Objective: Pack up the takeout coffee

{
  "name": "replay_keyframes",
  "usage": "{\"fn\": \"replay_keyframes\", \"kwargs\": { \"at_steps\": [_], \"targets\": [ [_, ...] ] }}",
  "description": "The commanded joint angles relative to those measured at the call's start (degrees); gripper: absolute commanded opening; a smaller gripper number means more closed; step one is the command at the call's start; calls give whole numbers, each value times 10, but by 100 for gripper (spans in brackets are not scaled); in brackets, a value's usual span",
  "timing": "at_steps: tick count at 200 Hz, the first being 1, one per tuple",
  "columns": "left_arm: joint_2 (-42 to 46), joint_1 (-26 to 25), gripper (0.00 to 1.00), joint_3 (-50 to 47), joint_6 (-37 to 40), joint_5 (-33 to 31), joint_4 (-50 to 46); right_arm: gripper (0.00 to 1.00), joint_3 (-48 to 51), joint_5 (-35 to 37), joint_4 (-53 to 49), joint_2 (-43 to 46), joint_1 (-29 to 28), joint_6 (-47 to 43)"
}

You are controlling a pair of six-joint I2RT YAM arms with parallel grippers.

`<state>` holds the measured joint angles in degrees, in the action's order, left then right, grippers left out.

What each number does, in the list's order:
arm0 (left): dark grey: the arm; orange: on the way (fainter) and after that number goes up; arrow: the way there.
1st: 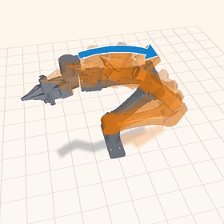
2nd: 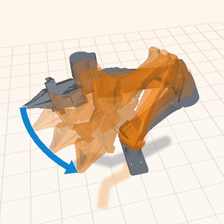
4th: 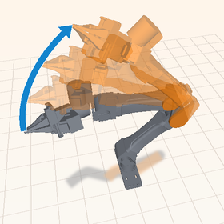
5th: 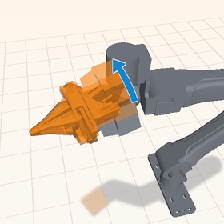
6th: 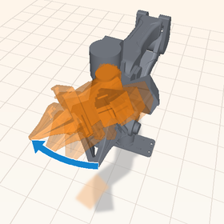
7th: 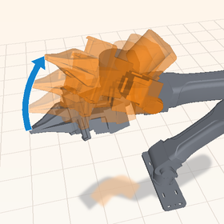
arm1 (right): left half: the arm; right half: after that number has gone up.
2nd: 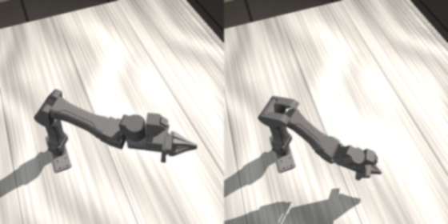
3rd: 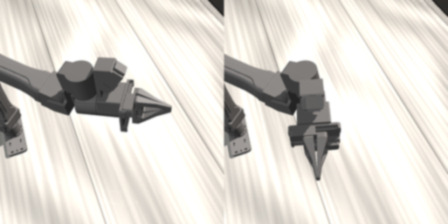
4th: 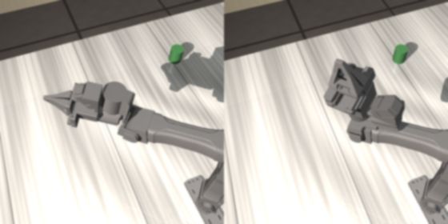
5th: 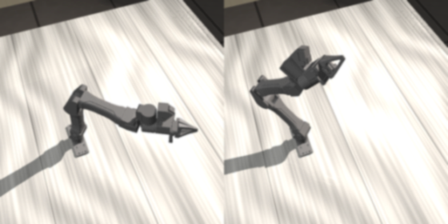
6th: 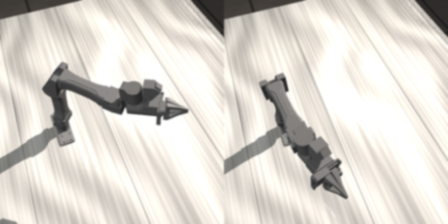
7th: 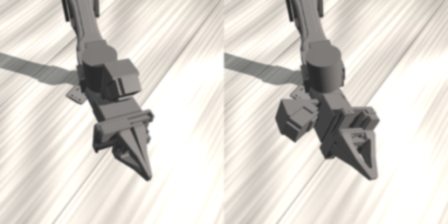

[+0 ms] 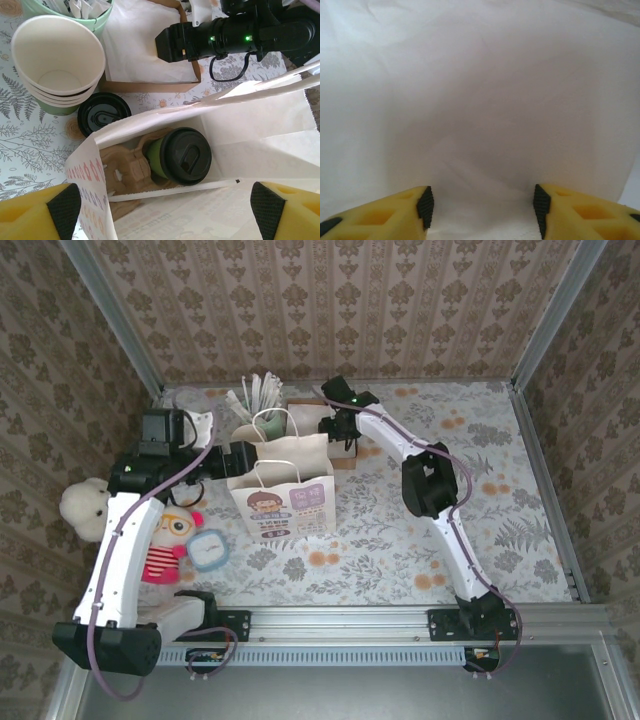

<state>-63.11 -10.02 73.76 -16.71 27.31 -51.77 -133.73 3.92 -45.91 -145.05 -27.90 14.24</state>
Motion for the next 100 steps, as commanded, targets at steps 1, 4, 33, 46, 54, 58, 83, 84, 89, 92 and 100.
{"fn": "replay_keyframes", "kwargs": {
  "at_steps": [1,4,33,46,54,58,83,84,89,92,100],
  "targets": [
    [1,4,93,-8,3,12,13,50,-20,58,-61,-29,-13,-32],
    [1,4,93,-8,4,12,13,48,-20,64,-61,-29,-15,-35],
    [2,4,96,-13,8,10,14,31,-20,81,-64,-27,-19,-43],
    [2,4,97,-15,10,8,15,27,-20,78,-61,-22,-19,-42],
    [1,4,97,-15,11,9,16,24,-20,74,-57,-18,-19,-40],
    [1,5,97,-16,11,9,15,23,-20,71,-55,-15,-19,-39],
    [-2,6,98,-17,12,11,16,19,-24,55,-43,-1,-19,-34],
    [-2,5,99,-17,12,10,16,19,-24,54,-43,0,-19,-34],
    [-3,5,99,-17,12,12,16,18,-24,52,-41,4,-19,-34],
    [-3,5,99,-17,13,12,16,18,-24,51,-39,5,-19,-34],
    [-3,5,100,-17,13,13,15,16,-24,47,-37,9,-19,-35]
  ]
}}
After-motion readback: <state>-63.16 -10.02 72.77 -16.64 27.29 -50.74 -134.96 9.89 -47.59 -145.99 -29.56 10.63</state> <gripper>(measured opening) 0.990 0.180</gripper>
